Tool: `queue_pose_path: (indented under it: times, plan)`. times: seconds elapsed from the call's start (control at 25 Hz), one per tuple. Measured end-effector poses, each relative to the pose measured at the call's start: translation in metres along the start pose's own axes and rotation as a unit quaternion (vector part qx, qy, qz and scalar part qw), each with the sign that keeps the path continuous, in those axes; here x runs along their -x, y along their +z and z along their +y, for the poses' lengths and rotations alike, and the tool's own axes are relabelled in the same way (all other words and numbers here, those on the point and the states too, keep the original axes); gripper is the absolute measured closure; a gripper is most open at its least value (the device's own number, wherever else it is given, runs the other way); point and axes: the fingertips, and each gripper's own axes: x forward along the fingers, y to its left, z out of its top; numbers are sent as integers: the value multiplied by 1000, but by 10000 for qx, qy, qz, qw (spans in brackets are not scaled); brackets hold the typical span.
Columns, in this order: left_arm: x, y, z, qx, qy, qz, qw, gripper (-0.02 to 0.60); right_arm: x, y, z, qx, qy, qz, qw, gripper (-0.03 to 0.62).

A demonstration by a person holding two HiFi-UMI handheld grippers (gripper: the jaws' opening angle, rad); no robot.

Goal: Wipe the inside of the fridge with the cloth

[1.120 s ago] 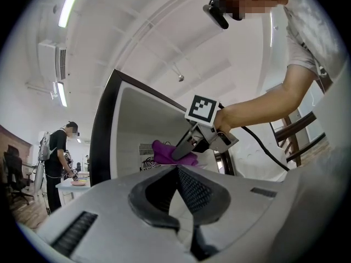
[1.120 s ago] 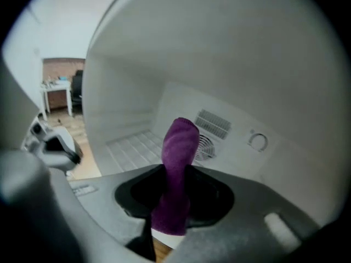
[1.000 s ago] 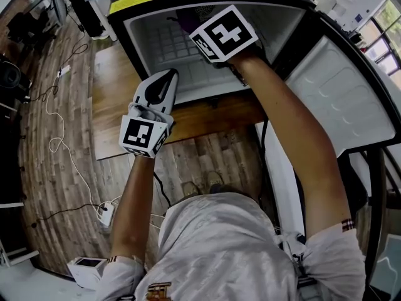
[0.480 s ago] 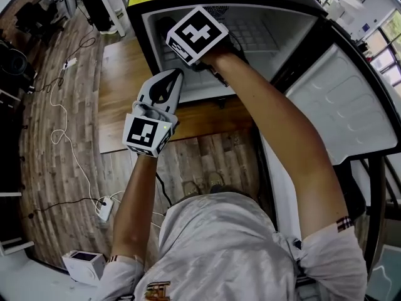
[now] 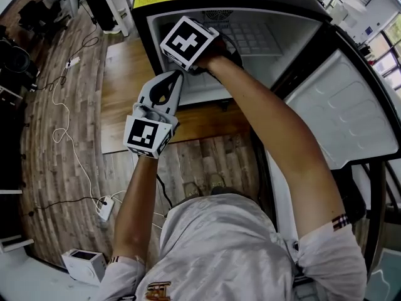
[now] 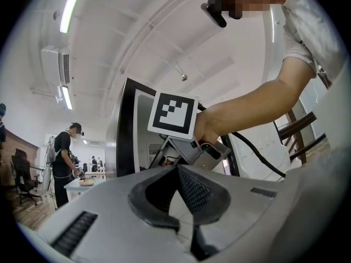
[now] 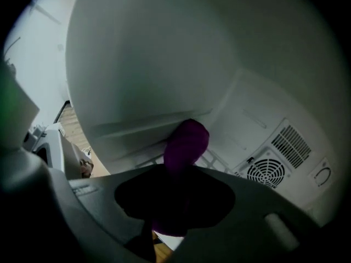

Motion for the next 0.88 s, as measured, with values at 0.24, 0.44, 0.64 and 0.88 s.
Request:
queue_pose_path:
  times: [0.24, 0.44, 0.64, 0.88]
  plan:
    - [-4, -3, -2, 14, -4, 13, 10000, 581, -3, 1, -7, 480, -27, 28, 9988, 479]
    - [-7, -3, -5, 8, -36, 19, 10000, 581, 5, -16, -25, 338, -218, 140, 9991, 479]
    - [-11, -2, -9, 6, -77, 9, 10000, 581, 13, -37, -53, 176, -495, 271, 9982, 479]
    - [-17, -3, -16, -9, -190, 21, 9998, 581, 28, -75, -89, -157, -833, 505, 9951, 479]
